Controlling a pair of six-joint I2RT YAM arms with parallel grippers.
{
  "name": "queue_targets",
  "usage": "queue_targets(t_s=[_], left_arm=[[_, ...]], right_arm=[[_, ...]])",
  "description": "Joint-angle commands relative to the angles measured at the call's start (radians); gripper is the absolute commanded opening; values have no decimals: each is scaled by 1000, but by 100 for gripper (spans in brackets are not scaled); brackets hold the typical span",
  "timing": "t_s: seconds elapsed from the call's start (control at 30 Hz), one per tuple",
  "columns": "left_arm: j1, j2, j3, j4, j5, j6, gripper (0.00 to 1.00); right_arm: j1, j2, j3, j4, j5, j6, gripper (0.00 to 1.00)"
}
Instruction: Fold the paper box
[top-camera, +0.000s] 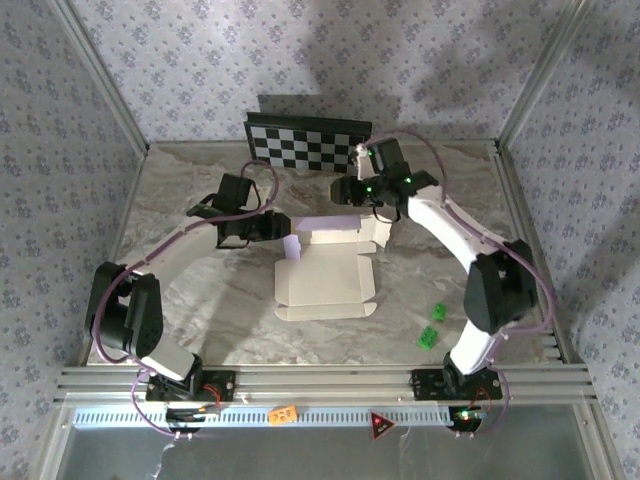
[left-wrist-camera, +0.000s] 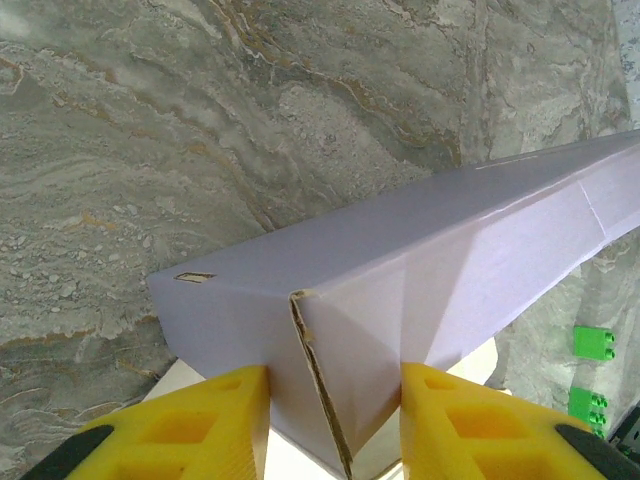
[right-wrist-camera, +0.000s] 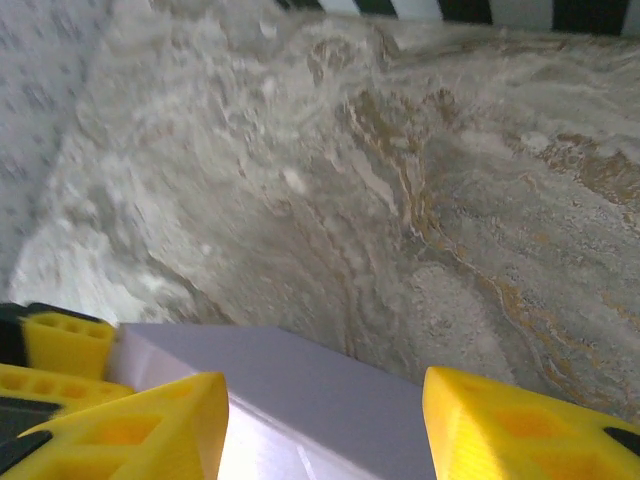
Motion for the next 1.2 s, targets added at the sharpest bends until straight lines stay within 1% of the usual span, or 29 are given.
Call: queue_targets(t_s=[0.0, 0.07, 0.13, 0.3, 0.5, 0.67, 0.77, 0.87, 0.97, 1.03, 1.17], left_arm=[[-3, 48, 11, -71, -16, 30, 38], [1, 55, 19, -68, -15, 31, 39], [6, 62, 31, -65, -13, 32, 41], [15, 91, 76, -60, 5, 37, 44], [14, 143, 133, -39, 55, 36, 44], [6, 175, 161, -42, 93, 45, 44], [5, 175, 157, -40, 94, 46, 43], [6, 170, 152, -37, 94, 49, 43], [5, 157, 143, -29, 88, 57, 44], [6, 133, 133, -17, 77, 63, 45], [19, 60, 101, 26, 59, 75, 56]], right_arm=[[-2, 93, 98, -305, -85, -181, 56], [3, 107, 109, -349, -121, -174, 55], [15, 88, 85, -346, -157, -154, 55], [56, 30, 19, -348, -177, -106, 55], [84, -25, -45, -291, -246, -43, 54], [79, -9, -52, -269, -216, -39, 50], [71, 11, -56, -261, -216, -39, 47], [69, 19, -63, -257, -204, -43, 41], [65, 21, -77, -250, -203, -40, 38], [60, 17, -91, -236, -206, -34, 37], [48, 20, -108, -221, -216, -27, 36]])
